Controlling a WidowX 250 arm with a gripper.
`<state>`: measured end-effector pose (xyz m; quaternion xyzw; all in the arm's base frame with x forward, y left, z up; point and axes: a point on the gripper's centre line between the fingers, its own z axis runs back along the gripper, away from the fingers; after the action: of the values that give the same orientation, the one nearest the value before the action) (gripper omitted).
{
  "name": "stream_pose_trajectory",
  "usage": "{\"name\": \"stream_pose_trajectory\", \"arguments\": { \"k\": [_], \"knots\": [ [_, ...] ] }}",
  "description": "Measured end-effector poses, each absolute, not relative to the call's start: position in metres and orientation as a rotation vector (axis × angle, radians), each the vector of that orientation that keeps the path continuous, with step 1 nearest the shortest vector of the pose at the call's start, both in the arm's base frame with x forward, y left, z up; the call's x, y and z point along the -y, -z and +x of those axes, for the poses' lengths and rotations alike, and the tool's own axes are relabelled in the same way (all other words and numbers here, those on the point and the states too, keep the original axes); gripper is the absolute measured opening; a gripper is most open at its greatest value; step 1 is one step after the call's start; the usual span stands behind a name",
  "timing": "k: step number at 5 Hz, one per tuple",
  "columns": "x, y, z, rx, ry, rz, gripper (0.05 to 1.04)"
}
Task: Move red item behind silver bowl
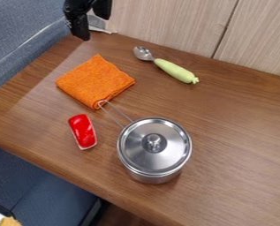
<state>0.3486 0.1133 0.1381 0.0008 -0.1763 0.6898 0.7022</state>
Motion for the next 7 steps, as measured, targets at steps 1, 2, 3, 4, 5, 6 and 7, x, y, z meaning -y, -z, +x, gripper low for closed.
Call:
{"name": "stream_pose_trajectory", "arguments": {
  "k": [1, 2, 3, 4, 5, 6, 7],
  "knots": [
    [-0.112, -0.126, 0.346, 0.354, -1.533, 0.021, 0.999],
    [-0.102, -0.119, 0.328, 0.308, -1.527, 0.025, 0.999],
    [-0.099, -0.125, 0.319, 0.313, -1.518, 0.019, 0.999],
    [-0.104, -0.128, 0.303, 0.31, -1.507, 0.011, 0.999],
    [-0.098, -0.115, 0.276, 0.281, -1.407, 0.023, 0.999],
    [-0.09, -0.091, 0.249, 0.265, -1.292, 0.072, 0.999],
    [-0.081, -0.071, 0.232, 0.255, -1.177, 0.096, 0.999]
  ]
}}
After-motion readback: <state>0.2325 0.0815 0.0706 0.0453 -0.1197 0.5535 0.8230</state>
